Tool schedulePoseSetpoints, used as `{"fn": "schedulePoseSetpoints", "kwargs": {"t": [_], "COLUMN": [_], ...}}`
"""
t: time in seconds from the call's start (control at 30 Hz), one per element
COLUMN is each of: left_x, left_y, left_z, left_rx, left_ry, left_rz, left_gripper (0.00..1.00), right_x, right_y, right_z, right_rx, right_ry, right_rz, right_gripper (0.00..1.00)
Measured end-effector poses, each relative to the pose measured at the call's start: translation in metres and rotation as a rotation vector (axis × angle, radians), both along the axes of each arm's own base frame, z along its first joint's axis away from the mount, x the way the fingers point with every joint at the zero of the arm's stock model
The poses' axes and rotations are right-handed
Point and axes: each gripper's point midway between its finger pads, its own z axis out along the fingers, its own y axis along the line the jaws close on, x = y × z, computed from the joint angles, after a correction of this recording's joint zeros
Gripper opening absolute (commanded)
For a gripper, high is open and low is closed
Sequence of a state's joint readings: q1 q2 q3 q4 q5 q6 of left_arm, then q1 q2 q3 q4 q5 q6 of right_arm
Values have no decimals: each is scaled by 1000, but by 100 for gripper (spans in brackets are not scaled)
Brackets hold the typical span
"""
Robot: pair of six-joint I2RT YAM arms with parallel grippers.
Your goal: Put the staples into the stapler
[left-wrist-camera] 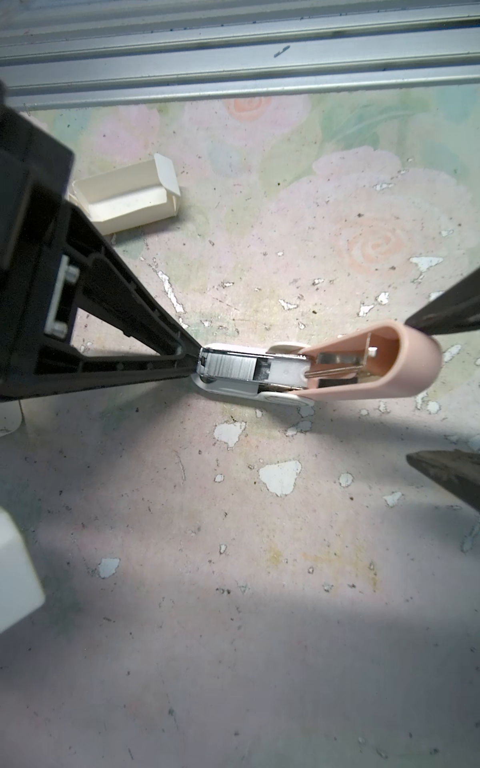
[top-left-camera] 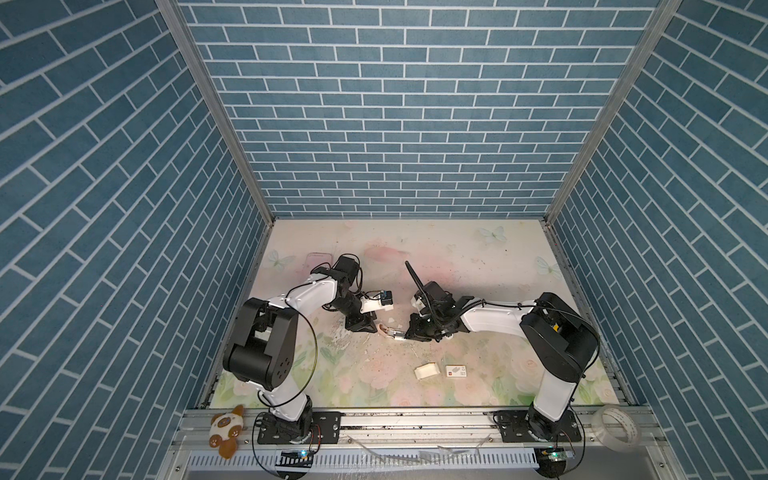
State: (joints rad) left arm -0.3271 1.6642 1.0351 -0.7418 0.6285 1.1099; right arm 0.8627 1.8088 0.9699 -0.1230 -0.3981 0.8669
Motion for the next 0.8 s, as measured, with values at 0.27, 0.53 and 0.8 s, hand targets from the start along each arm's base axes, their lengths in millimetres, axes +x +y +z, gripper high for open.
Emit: {"fn": "schedulePoseSetpoints", "kwargs": {"t": [0.27,0.53,0.8], "left_x": [-7,-15,-20], "left_y": [-4,-11,-17], "left_z": [0,-1,1], "left_rx": [0,2,1], "left_ry": [2,3,2], "left_rz": [-21,-54,-76], "left_gripper": [39,34,38], "right_x": [0,-1,0], "right_y": [1,3,3], "right_z": [0,0,0], "right_rx": [5,13,17], "right_ry": [2,6,5], "right_rz": [2,7,7], "right_gripper": [9,8,7]}}
